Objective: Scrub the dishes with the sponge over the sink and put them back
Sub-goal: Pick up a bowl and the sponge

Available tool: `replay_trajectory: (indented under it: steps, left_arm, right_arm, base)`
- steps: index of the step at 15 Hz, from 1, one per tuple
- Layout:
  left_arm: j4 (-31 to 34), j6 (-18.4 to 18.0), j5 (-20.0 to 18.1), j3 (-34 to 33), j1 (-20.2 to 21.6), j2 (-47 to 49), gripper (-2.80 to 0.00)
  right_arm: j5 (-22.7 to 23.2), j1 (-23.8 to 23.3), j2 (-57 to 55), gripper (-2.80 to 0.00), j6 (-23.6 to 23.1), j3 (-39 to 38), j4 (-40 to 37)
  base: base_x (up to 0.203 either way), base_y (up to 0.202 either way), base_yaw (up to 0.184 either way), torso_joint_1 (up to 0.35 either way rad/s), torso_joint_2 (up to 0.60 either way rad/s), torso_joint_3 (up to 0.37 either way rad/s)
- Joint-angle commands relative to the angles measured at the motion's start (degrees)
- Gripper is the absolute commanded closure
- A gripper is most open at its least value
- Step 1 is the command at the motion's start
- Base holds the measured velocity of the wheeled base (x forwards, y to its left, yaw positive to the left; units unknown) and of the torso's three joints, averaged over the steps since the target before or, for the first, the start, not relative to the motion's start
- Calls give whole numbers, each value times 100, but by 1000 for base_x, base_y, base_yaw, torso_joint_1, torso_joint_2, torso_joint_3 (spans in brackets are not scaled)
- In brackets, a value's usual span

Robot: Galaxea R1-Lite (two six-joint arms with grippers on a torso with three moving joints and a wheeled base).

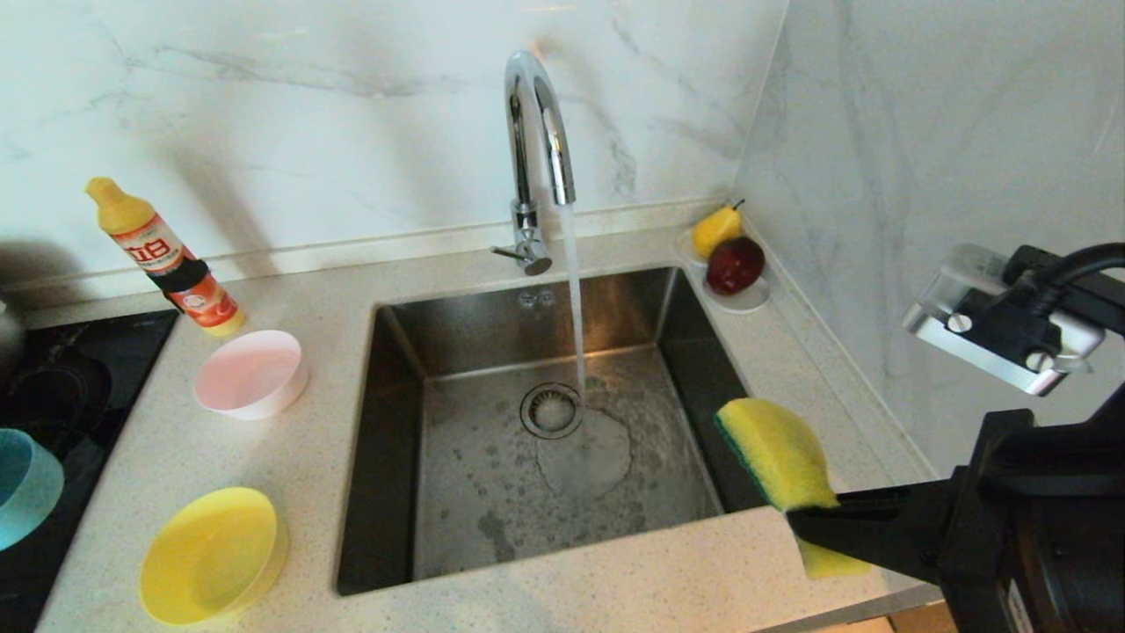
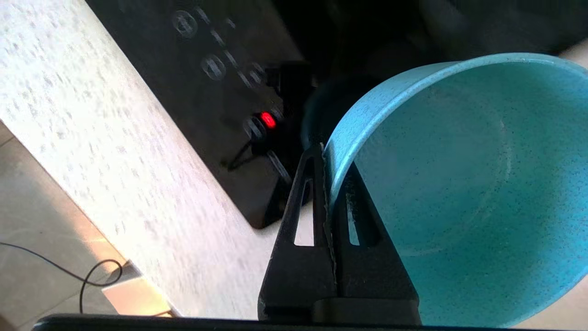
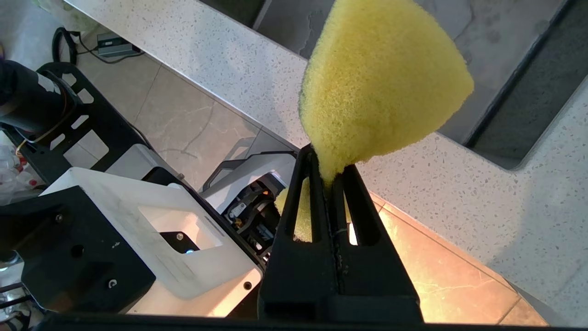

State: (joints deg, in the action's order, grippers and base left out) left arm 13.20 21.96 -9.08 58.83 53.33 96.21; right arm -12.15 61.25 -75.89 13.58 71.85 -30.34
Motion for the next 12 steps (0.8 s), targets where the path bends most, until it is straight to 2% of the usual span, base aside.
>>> replay_trajectory:
  steps: [1, 4, 5, 8, 12]
  left_arm:
    - [-313, 30, 5, -112, 100, 577, 0]
    - [-439, 38, -15, -160, 169, 828, 0]
    - [-441, 37, -15, -161, 169, 854, -280]
    - [-436, 59, -46, -117, 169, 961, -280]
    - [-160, 619, -313, 40, 178, 978, -280]
  right_arm:
    - [-6, 1, 33, 0, 4, -22, -16]
    - [-6, -14, 43, 0, 4, -31, -16]
    - [-6, -34, 40, 0, 4, -31, -16]
    - [-6, -34, 22, 0, -5, -31, -16]
    - [-15, -34, 14, 0, -13, -31, -16]
  base:
    - [0, 0, 0, 0, 0, 0]
    - [0, 0, 0, 0, 0, 0]
    - [0, 0, 0, 0, 0, 0]
    - [0, 0, 0, 0, 0, 0]
    - [0, 0, 0, 0, 0, 0]
